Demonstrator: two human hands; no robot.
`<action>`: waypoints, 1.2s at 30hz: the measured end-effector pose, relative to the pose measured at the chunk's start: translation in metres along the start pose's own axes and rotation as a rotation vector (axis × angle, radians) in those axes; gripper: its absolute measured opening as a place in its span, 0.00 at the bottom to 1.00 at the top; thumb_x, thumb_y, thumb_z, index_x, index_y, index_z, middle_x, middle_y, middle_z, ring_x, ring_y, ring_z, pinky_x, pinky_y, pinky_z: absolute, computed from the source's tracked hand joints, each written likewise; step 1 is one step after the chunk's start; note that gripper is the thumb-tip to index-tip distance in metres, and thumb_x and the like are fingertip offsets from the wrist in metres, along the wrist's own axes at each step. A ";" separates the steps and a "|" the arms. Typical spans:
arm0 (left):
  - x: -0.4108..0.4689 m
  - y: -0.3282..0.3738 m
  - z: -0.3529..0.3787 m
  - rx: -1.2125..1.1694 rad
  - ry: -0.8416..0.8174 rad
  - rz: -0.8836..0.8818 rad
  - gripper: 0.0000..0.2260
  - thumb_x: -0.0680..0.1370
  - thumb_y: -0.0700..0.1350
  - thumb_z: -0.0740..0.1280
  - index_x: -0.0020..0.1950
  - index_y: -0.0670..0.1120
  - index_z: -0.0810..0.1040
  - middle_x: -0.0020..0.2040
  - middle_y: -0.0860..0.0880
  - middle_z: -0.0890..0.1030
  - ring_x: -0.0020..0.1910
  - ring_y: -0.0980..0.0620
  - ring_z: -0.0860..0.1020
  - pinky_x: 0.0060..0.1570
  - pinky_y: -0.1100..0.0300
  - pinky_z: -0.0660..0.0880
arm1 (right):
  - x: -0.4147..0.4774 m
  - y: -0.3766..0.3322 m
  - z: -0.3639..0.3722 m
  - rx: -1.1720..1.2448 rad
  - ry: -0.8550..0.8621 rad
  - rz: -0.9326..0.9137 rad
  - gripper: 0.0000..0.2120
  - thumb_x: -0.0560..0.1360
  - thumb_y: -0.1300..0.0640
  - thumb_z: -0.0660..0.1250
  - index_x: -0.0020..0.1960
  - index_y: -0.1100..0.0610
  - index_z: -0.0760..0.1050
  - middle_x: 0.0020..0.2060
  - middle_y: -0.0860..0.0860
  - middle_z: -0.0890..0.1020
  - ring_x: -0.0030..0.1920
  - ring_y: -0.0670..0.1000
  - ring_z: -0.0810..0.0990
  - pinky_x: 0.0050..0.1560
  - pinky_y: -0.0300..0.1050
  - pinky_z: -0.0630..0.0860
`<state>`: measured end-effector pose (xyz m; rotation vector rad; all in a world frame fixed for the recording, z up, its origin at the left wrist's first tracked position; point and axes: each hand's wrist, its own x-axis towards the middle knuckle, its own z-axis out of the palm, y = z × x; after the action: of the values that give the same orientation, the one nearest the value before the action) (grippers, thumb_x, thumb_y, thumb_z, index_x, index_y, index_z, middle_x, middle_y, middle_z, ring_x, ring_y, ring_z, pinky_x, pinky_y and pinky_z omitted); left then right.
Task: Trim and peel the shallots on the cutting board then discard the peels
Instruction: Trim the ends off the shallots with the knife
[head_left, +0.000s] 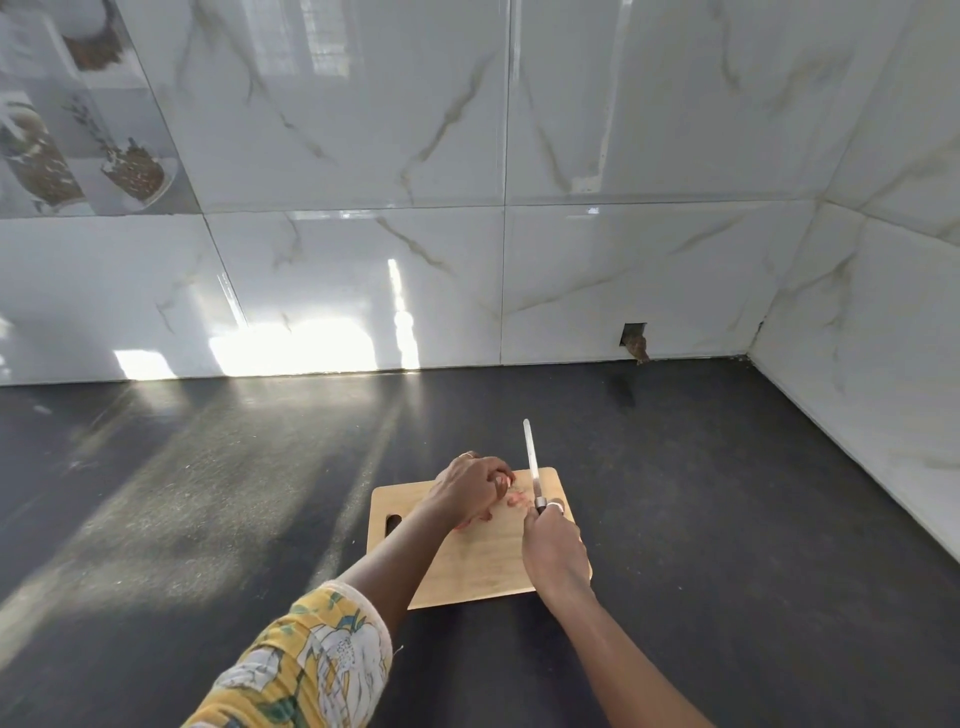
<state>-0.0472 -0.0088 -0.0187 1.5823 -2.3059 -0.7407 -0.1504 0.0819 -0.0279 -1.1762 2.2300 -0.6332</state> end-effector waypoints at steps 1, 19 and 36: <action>0.000 0.000 -0.001 0.019 0.030 -0.001 0.14 0.78 0.45 0.56 0.56 0.55 0.79 0.53 0.49 0.78 0.47 0.50 0.79 0.41 0.61 0.73 | 0.000 0.001 0.000 -0.004 0.002 0.003 0.16 0.82 0.53 0.47 0.63 0.59 0.67 0.56 0.57 0.78 0.56 0.59 0.77 0.45 0.48 0.67; -0.002 0.010 0.002 -0.140 0.002 -0.068 0.12 0.72 0.37 0.67 0.51 0.50 0.73 0.46 0.50 0.79 0.37 0.52 0.76 0.27 0.63 0.74 | -0.005 0.001 -0.004 0.014 -0.027 -0.031 0.14 0.82 0.53 0.49 0.62 0.58 0.67 0.54 0.55 0.79 0.53 0.58 0.78 0.44 0.45 0.67; -0.004 0.004 0.011 -0.111 0.060 -0.117 0.20 0.69 0.34 0.62 0.60 0.45 0.74 0.55 0.44 0.77 0.53 0.45 0.76 0.46 0.54 0.76 | -0.013 -0.006 0.001 0.054 -0.065 -0.080 0.14 0.82 0.52 0.49 0.61 0.57 0.67 0.54 0.57 0.79 0.53 0.60 0.78 0.47 0.50 0.70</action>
<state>-0.0543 -0.0006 -0.0257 1.6772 -2.1065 -0.8212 -0.1397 0.0897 -0.0220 -1.2460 2.1081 -0.6726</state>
